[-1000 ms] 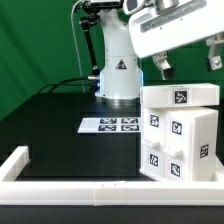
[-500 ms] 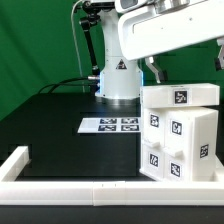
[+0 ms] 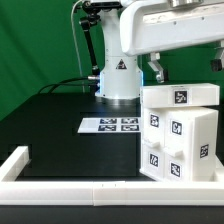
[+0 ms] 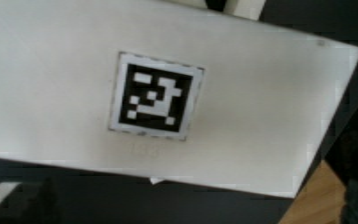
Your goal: Assemble cabinet
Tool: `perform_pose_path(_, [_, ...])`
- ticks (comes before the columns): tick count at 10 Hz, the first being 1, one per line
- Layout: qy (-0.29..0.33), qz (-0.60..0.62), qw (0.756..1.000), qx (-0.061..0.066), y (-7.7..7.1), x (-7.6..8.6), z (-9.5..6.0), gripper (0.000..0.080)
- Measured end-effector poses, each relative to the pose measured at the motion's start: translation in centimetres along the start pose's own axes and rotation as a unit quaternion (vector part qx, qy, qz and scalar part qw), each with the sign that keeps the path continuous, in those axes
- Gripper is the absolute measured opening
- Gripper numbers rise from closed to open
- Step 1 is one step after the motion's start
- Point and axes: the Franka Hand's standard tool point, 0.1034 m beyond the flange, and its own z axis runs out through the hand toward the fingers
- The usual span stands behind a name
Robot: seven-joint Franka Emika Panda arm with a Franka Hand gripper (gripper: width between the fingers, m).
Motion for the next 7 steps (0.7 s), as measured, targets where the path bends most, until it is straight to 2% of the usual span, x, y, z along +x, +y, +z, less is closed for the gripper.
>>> perform_pose_path(1, [-0.005,-0.066,0.998,-0.009,-0.1,0.1,0.0,0.0797])
perform_pose_path(2, [-0.013,-0.115,0.993,-0.012,-0.1,0.1,0.0,0.0797])
perform_pose_path(4, [-0.02,-0.15,0.988,-0.009,0.9,-0.2,0.0,0.0797])
perform_pose_path(7, [-0.022,-0.242,0.97,-0.008,1.0,-0.3,0.0,0.0797])
